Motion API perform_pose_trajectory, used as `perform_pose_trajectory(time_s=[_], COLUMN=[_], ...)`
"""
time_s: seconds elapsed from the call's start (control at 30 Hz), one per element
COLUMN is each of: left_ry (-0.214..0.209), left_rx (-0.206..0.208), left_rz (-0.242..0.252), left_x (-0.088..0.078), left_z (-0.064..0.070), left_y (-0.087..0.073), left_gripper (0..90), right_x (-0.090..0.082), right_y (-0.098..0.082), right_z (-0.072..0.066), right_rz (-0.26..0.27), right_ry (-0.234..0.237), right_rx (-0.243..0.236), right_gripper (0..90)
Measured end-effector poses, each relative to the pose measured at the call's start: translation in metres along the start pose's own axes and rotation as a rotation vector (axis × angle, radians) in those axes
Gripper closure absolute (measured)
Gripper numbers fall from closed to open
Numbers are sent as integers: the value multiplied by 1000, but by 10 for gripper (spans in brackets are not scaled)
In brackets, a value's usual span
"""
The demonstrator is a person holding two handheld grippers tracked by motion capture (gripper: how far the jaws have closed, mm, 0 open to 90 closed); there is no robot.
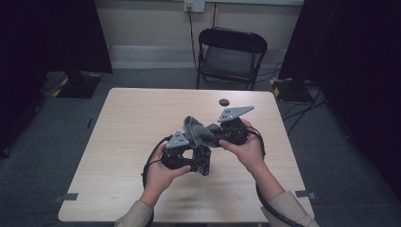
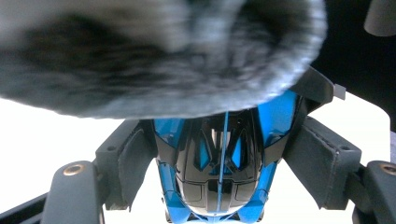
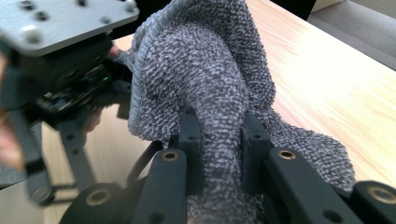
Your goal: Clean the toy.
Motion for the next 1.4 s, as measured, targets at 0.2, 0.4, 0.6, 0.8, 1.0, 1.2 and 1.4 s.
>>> perform_pose_trajectory(time_s=[0.2,0.4,0.6,0.8,1.0,1.2,1.4], left_ry=[16,30,37,32,29,18,11], left_rx=[-5,-3,-6,3,16,22,38], left_rz=[-9,-14,-14,2,19,30,32], left_x=[-2,-3,-4,-11,-24,-22,-21], left_z=[-5,-10,-14,-11,-8,-3,1], left_y=[-1,0,2,4,6,9,13], left_gripper=[253,253,253,253,253,253,253], right_x=[-6,-10,-13,-24,-34,-24,-9], right_y=[-8,-15,-21,-22,-35,-40,-44], right_z=[-2,-4,-9,0,21,17,14], right_rz=[15,45,43,87,82,78,30], right_ry=[16,35,52,9,-44,-23,-10], right_rx=[1,8,-3,27,75,83,73], right_gripper=[754,755,754,754,754,755,754])
Point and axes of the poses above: each handheld gripper's, and its own axes: x roughly forward along the jaws, y roughly out of its top, z roughly to its right, the point moved 5 cm from there along x, roughly forward along the jaws, and after that the axes turned 1 degree about -z, right-handed, at the moved point
